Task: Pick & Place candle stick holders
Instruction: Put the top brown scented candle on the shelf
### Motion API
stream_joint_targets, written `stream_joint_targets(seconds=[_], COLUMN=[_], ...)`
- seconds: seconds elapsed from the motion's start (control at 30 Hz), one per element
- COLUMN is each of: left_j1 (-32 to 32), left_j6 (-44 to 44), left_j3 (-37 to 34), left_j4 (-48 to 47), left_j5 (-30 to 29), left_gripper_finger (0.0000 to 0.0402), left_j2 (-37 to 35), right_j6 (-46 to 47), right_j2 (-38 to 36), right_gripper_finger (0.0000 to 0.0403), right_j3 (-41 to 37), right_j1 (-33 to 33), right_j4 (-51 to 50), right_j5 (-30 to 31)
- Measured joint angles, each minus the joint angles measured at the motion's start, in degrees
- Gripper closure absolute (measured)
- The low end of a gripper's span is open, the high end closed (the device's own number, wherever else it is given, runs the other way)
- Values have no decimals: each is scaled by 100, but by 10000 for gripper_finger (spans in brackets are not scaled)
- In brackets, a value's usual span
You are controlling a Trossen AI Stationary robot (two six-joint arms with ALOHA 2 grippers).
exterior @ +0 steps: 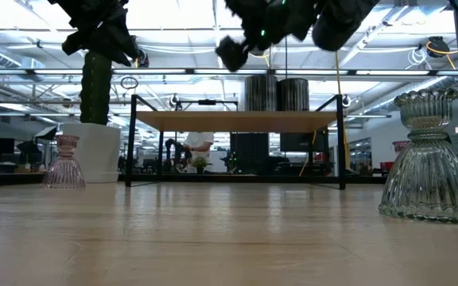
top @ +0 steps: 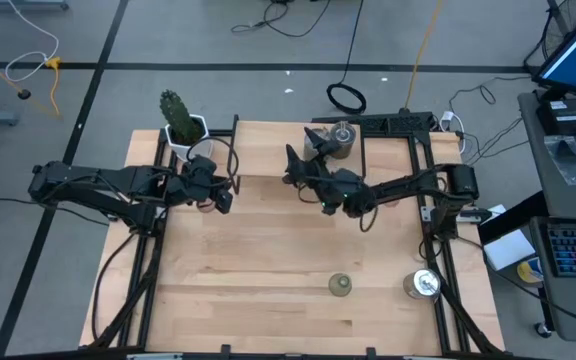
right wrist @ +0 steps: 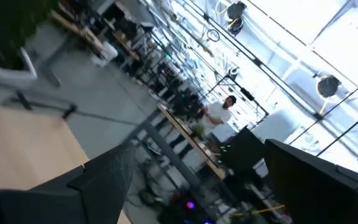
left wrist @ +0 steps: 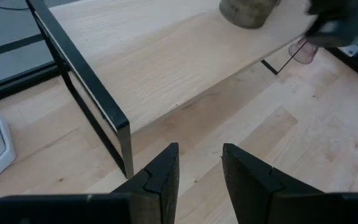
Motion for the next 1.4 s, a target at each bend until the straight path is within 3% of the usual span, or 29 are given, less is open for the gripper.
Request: stream_joint_targets(seconds=[0.2, 0.4, 0.8, 1.23, 1.4], left_j1=[11, 11, -2, -70, -70], left_j6=[-2, -7, 11, 15, 15], left_j3=[0, 0, 0, 0, 0], left_j4=[5, 8, 8, 4, 4], left_j5=[-3, -3, -3, -1, -1], left_gripper_finger=[279, 279, 279, 279, 279], left_j2=[0, 0, 0, 0, 0], right_j6=[1743, 3924, 5420, 5657, 5656], right_j2=[-395, -555, -566, -566, -566], right_gripper_finger=[101, 188, 391, 401, 402], right_j3=[6, 3, -2, -2, -2], right_j1=[562, 1022, 911, 913, 1010], right_j4=[-1164, -2879, -4485, -4913, -5152], right_j5=[644, 744, 734, 781, 1379])
